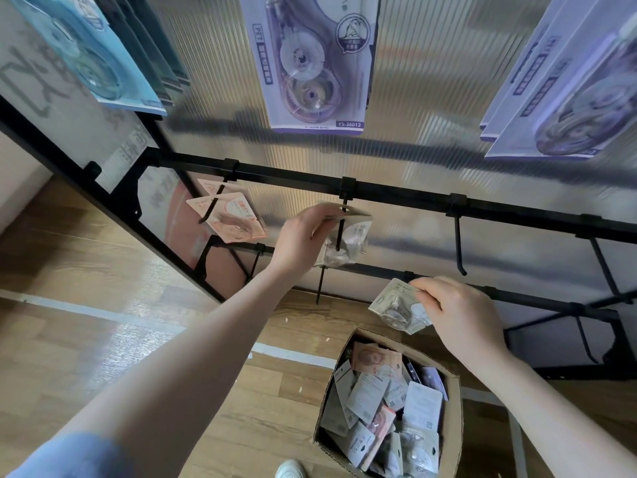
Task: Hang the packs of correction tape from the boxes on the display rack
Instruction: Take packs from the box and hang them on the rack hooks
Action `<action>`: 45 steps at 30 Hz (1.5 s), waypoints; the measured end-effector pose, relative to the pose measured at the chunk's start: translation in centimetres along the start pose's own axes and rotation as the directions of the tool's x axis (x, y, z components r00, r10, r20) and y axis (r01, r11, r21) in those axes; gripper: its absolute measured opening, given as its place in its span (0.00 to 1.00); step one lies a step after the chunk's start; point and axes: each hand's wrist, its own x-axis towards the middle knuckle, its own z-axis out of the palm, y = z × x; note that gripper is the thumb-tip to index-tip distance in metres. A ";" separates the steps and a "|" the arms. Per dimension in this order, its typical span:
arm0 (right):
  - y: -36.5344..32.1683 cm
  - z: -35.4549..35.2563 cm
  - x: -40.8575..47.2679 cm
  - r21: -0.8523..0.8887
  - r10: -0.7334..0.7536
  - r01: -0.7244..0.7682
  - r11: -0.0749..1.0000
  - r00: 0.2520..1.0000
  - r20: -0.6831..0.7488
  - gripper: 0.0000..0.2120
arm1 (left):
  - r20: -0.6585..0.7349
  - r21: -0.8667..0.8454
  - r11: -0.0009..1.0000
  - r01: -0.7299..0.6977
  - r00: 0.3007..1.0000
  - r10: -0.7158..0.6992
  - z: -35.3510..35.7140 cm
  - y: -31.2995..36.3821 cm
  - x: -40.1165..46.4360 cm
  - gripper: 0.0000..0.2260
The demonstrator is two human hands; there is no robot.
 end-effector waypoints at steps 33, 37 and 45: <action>-5.4 0.9 2.8 0.123 -0.055 0.058 0.991 0.998 -0.033 0.04 | -0.019 0.197 0.980 0.002 1.000 0.002 -3.7 -2.9 -5.1 0.11; -6.9 0.5 3.6 0.136 -0.081 0.091 0.986 0.994 -0.078 0.06 | 0.002 0.270 0.963 -0.001 1.000 0.001 -4.5 -3.3 -6.2 0.12; -8.4 0.6 5.6 0.133 -0.095 0.106 0.985 0.992 -0.087 0.04 | -0.007 0.328 0.944 0.029 1.000 -0.029 -6.0 -4.6 -8.0 0.14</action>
